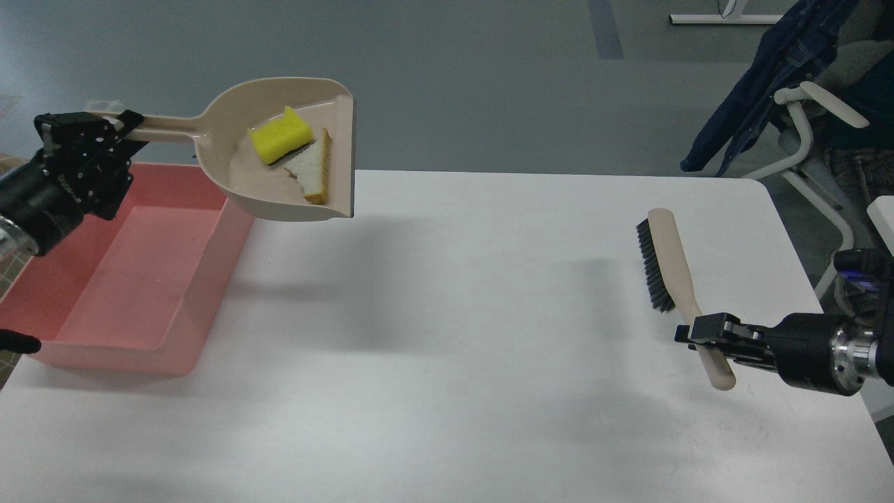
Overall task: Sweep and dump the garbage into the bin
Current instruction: 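Lift the dustpan with the left gripper over the pink bin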
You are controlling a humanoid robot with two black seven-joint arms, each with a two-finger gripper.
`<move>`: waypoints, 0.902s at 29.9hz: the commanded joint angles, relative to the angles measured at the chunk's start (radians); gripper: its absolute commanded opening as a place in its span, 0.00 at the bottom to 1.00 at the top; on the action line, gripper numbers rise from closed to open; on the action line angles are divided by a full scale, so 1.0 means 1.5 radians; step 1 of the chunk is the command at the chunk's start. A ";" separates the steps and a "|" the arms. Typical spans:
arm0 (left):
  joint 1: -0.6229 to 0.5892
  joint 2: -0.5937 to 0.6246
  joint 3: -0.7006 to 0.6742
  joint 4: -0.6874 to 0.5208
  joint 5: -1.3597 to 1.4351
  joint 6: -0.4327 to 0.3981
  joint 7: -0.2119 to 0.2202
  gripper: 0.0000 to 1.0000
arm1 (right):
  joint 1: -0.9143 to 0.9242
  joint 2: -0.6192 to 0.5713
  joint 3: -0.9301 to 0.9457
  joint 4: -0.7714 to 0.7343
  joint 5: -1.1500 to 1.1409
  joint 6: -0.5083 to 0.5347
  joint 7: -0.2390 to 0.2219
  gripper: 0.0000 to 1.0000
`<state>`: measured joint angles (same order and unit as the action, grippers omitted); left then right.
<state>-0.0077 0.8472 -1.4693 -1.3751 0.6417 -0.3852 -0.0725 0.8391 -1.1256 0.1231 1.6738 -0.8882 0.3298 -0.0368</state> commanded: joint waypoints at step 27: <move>0.133 0.065 -0.134 0.173 0.110 -0.069 -0.119 0.00 | -0.004 0.001 0.002 0.001 0.000 -0.001 0.000 0.00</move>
<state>0.1736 0.9329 -1.6703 -1.1152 0.7686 -0.4889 -0.2174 0.8331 -1.1260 0.1268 1.6756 -0.8882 0.3282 -0.0367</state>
